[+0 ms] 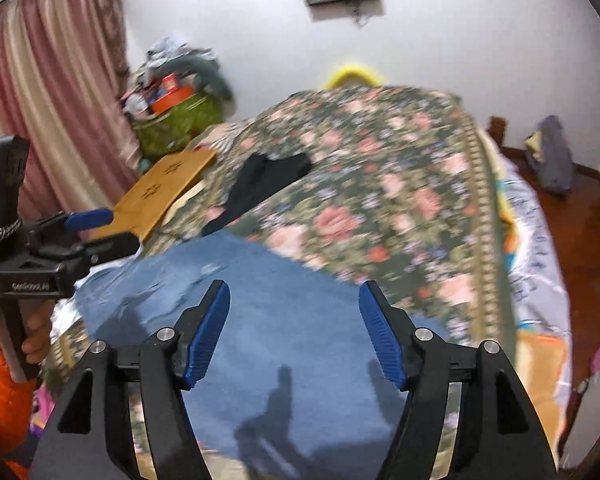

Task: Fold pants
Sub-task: 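Grasp the frayed hem with the right gripper and lift it over the jeans, then lay the hem onto the jeans and release it with the right gripper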

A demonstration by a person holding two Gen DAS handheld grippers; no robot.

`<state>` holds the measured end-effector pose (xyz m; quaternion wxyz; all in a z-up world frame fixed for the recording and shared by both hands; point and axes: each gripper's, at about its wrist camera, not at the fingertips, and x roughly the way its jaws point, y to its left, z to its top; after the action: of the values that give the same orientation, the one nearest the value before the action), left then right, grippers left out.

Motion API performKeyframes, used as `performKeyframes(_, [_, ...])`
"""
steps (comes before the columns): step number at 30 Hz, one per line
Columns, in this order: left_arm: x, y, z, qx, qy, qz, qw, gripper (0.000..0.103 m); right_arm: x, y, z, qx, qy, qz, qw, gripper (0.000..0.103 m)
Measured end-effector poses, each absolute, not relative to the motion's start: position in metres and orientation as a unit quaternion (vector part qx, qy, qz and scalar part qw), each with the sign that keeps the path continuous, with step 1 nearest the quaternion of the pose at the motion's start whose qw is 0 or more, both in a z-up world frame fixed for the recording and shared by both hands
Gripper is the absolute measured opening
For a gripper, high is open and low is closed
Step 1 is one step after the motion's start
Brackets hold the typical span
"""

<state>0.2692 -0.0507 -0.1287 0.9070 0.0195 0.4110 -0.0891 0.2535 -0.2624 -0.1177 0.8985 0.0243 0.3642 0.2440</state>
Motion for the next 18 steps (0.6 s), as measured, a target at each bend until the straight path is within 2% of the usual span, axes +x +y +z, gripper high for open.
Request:
performKeyframes(8, [0.308,-0.107,-0.193,0.084,0.494,-0.104,0.859,0.097,0.280,-0.283,-0.171,0.039,0.429,0.213,0.877,0.064])
performKeyframes(13, [0.308,-0.112,-0.240,0.112,0.543,-0.099,0.827,0.098,0.276,-0.285,-0.214,0.033,0.486,0.229,0.843,0.064])
performKeyframes(18, [0.297,-0.105,-0.241,0.104,0.532,-0.109,0.833,0.098,0.252,-0.295,-0.223,0.044,0.471,0.238,0.849,0.064])
